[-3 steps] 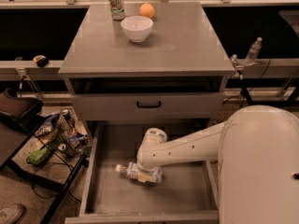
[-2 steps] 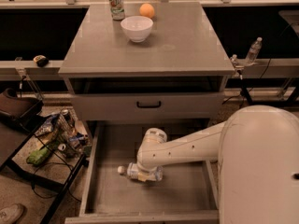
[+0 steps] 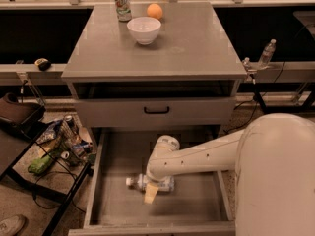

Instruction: Place blue plastic bottle into middle drawer

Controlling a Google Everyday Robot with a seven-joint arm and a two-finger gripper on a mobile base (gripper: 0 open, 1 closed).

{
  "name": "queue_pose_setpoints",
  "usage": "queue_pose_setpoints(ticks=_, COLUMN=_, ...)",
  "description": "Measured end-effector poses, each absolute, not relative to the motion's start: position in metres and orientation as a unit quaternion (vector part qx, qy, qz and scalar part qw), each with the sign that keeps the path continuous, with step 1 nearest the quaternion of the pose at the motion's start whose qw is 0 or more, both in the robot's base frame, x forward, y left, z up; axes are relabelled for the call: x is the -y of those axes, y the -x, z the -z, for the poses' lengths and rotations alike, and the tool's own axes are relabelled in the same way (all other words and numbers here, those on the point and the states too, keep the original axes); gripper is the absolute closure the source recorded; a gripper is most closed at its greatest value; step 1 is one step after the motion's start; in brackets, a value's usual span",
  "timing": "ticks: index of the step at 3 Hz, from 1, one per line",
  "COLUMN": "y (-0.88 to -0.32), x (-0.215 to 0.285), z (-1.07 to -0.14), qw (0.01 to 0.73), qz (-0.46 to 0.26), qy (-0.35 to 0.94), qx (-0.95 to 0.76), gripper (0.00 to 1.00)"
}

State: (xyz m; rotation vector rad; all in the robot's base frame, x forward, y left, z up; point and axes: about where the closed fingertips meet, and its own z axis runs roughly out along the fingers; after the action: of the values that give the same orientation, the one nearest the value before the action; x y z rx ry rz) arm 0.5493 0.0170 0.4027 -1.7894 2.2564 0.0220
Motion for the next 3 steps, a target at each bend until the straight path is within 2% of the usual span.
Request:
queue_pose_setpoints(ticks=2, y=-0.523, x=0.035, z=-0.476, qw=0.128, qz=-0.016, qy=0.629, qx=-0.766, gripper=0.00)
queue_pose_setpoints(ticks=3, y=-0.512, x=0.089, z=-0.539, qw=0.116, qz=-0.009, qy=0.615, qx=-0.780, gripper=0.00)
